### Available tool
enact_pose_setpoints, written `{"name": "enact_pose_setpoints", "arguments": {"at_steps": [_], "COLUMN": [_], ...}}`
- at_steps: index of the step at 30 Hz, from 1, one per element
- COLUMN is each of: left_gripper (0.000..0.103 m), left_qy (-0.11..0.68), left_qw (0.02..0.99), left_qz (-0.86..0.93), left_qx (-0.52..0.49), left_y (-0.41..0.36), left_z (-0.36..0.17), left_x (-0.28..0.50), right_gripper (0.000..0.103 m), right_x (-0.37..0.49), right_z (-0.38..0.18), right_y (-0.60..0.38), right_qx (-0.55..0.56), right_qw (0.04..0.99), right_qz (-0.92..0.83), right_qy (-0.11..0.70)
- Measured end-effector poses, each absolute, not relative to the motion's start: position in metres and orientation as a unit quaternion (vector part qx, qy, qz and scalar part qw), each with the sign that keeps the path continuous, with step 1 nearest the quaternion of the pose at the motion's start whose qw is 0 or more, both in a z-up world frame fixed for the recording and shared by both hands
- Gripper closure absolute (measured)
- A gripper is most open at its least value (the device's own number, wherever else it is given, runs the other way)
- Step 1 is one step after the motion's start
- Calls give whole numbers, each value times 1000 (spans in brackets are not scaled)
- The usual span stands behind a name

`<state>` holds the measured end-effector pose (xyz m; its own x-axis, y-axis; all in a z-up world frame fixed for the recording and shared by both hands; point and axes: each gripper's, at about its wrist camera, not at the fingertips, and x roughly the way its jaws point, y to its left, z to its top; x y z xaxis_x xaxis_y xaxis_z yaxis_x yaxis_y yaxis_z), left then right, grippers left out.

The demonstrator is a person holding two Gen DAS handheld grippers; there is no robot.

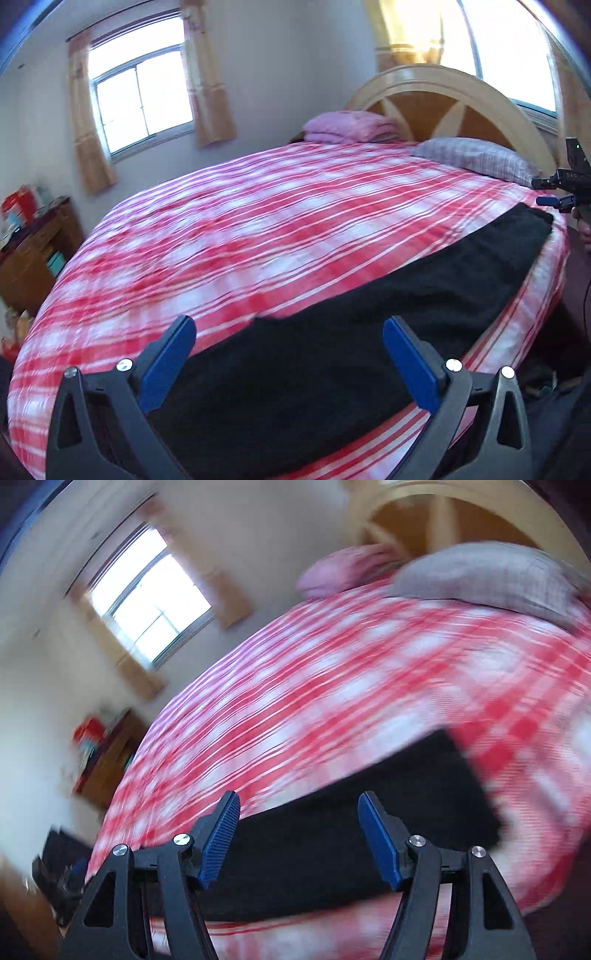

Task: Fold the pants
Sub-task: 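Grasp the corner of the folded pants with the right gripper, then lift the gripped pants end with the right gripper and fold it over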

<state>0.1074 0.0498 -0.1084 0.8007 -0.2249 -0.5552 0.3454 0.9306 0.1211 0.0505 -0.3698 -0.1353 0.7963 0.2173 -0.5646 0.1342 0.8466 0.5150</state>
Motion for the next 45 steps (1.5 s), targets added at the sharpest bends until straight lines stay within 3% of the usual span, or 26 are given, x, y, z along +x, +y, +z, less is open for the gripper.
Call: {"name": "enact_pose_setpoints", "arguments": {"at_steps": [12,13,16,22,29,34,39,45], "left_gripper": [0,0,0,0,0,0,0,0], "left_qy": [342,348,362,385,397,397,396,395], "left_qw": [917,916,915,909,904,904,905,905], "left_qz": [-199,-195,-177,-160,-156,-157,-154,-154], "left_qx": [40,35,13,-17,18,17,31,36], "left_y": [-5,-1,12,22,9,12,10,9], "left_z": [-160,-166,-177,-195,-207,-208,-209,-210], "left_x": [132,132,133,140,138,139,139,139], "right_gripper": [38,45,48,49,49,69,81,81], "right_x": [2,2,-1,5,10,10,17,17], "right_z": [-178,-181,-184,-187,-198,-198,-208,-208], "right_y": [-481,-482,-478,-468,-470,-470,-471,-471], "right_qx": [372,377,383,355,369,362,368,371], "right_qw": [860,857,856,865,875,878,876,875], "right_qz": [-60,-53,-26,-45,-18,-11,7,9], "right_qy": [344,348,346,351,315,314,312,310]}}
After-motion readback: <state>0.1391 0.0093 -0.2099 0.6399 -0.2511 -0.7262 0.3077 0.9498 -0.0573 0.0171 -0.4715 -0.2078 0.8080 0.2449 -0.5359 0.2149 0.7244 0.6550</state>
